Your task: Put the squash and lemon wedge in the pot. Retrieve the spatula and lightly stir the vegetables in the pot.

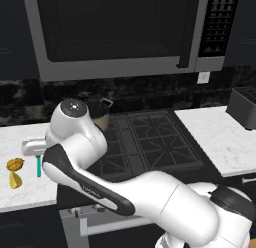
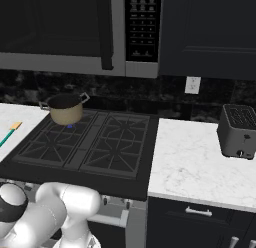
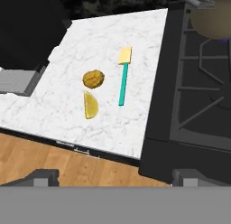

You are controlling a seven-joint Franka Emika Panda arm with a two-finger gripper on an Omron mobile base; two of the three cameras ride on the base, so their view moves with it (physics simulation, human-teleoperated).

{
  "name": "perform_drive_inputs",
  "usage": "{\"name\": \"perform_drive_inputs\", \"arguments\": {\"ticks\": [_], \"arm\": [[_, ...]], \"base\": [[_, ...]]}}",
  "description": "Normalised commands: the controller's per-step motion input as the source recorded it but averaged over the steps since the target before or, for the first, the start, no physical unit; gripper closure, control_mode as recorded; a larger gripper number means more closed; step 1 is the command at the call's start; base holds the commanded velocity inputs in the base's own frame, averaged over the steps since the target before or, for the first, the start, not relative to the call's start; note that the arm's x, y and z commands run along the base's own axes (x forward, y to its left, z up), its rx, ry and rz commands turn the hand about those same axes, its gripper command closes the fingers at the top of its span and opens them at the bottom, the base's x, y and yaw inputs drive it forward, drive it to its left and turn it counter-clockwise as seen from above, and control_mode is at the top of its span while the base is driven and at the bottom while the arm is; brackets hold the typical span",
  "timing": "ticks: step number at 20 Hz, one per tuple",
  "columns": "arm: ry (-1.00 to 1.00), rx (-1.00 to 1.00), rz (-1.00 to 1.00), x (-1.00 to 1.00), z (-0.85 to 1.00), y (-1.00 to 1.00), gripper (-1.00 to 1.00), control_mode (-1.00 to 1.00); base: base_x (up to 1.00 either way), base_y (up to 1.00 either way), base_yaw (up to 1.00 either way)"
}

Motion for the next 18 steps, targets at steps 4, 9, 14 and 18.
{"name": "perform_drive_inputs", "arguments": {"ticks": [4, 9, 14, 18], "arm": [[0.0, 0.01, 0.0, 0.39, -0.21, 0.26, -1.0, -1.0], [0.0, 0.0, 0.0, 0.44, -0.15, 0.24, -1.0, -1.0], [0.02, 0.0, -0.02, 0.35, -0.16, 0.42, -1.0, -1.0], [0.03, -0.01, -0.1, 0.3, -0.07, 0.37, -1.0, -1.0]], "base": [[0.0, 0.0, 0.0], [0.0, 0.0, 0.0], [0.0, 0.0, 0.0], [0.0, 0.0, 0.0]]}}
